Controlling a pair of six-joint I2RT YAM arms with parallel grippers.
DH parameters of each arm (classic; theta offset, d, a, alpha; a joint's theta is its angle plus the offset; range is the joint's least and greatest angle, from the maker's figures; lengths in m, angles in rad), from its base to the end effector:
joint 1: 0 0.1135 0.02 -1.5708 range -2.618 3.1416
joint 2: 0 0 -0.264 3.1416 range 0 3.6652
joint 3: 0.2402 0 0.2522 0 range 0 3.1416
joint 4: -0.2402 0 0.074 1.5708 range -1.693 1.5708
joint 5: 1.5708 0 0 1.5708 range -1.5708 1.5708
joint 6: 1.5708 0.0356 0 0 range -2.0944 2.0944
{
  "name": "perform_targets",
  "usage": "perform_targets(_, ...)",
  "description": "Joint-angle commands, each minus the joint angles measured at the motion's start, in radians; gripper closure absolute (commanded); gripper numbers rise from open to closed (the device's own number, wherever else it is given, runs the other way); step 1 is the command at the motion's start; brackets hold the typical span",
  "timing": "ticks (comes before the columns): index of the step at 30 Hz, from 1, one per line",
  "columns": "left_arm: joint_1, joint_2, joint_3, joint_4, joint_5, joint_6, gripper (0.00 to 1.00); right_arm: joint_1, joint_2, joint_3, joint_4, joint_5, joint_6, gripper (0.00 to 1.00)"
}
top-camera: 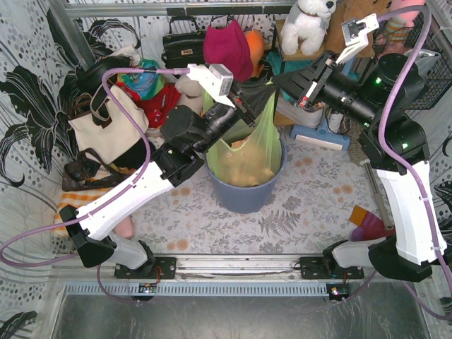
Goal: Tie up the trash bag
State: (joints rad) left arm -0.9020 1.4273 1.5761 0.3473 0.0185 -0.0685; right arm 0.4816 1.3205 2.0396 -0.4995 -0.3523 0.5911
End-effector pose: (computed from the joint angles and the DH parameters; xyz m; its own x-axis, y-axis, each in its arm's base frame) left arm 0.1929 -0.2452 0.5226 0.2401 -0.4141 -0.8780 0.8129 0.5802 -0.0514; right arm 0.1753 0.1055 0.5992 -0.2483 0.4604 -0.8523 -0.7164 0.5049 0.4815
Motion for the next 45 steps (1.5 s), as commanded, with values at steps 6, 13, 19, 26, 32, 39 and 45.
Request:
perform_targets(6, 0.005, -0.006, 0.026, 0.052, 0.049, 0.018, 1.00, 0.000, -0.027, -0.007, 0.037, -0.007, -0.005, 1.00)
perform_targets(13, 0.004, -0.060, -0.064, 0.108, 0.100, 0.034, 1.00, 0.000, 0.009, 0.048, 0.052, -0.005, -0.085, 0.75)
perform_targets(19, 0.005, -0.091, -0.105, 0.105, 0.188, 0.041, 1.00, 0.000, 0.096, 0.152, 0.073, -0.133, -0.158, 0.65)
perform_targets(26, 0.004, -0.153, -0.200, 0.152, 0.281, 0.038, 1.00, 0.000, 0.200, 0.235, 0.166, -0.375, -0.249, 0.50)
perform_targets(32, 0.003, -0.197, -0.248, 0.168, 0.342, 0.035, 1.00, 0.000, 0.287, 0.286, 0.289, -0.567, -0.232, 0.46)
perform_targets(39, 0.003, -0.216, -0.268, 0.162, 0.360, 0.030, 1.00, 0.000, 0.363, 0.283, 0.412, -0.696, -0.202, 0.40)
perform_targets(45, 0.003, -0.217, -0.258, 0.146, 0.369, 0.032, 1.00, -0.001, 0.418, 0.287, 0.500, -0.793, -0.200, 0.36)
